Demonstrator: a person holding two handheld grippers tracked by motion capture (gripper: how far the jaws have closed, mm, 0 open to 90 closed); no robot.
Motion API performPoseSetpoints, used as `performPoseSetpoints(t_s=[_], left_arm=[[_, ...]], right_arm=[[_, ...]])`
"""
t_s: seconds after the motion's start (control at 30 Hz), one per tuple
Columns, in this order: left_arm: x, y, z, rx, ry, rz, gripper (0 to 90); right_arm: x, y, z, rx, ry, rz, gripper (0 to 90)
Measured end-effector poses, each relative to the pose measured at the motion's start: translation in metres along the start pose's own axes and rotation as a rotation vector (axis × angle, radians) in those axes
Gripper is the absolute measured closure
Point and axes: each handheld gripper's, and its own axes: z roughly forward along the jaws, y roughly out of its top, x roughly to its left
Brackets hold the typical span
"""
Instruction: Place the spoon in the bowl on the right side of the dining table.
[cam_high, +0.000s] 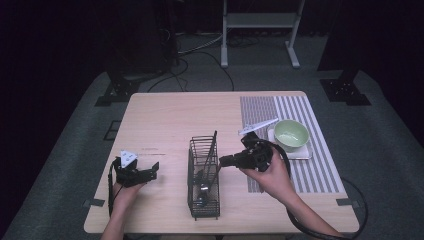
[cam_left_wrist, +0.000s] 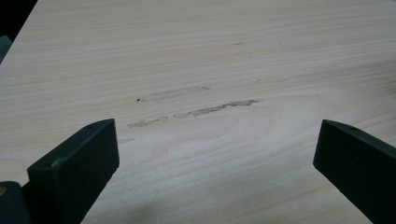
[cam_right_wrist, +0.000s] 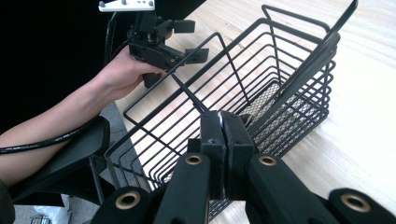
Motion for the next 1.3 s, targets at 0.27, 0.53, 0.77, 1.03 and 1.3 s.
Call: performPoseSetpoints(t_s=[0.27,0.53,0.77,1.03,1.3], left_arm=[[0.000,0.000,0.000,-0.002,0.002,0.001,0.0],[0.000,0.000,0.000,-0.001,0.002,0.001,0.0],[0.000,0.000,0.000,0.001,0.002,0.001,0.0],[0.000,0.000,0.000,-0.001,0.003,0.002,0.0],[0.000,0.000,0.001,-0.002,0.003,0.001,0.0]], right_arm=[[0.004,0.004,-0.013,-0.030,-0.013,-0.018,88.5],[0.007,0.007,-0.024,-0.052,-0.021,-0.020,88.5],[0.011,0.010,-0.033,-0.070,-0.025,-0.031,88.5],[0.015,0.013,-0.044,-0.094,-0.030,-0.039,88.5],[0.018,0.015,-0.053,-0.115,-0.032,-0.043,88.5]])
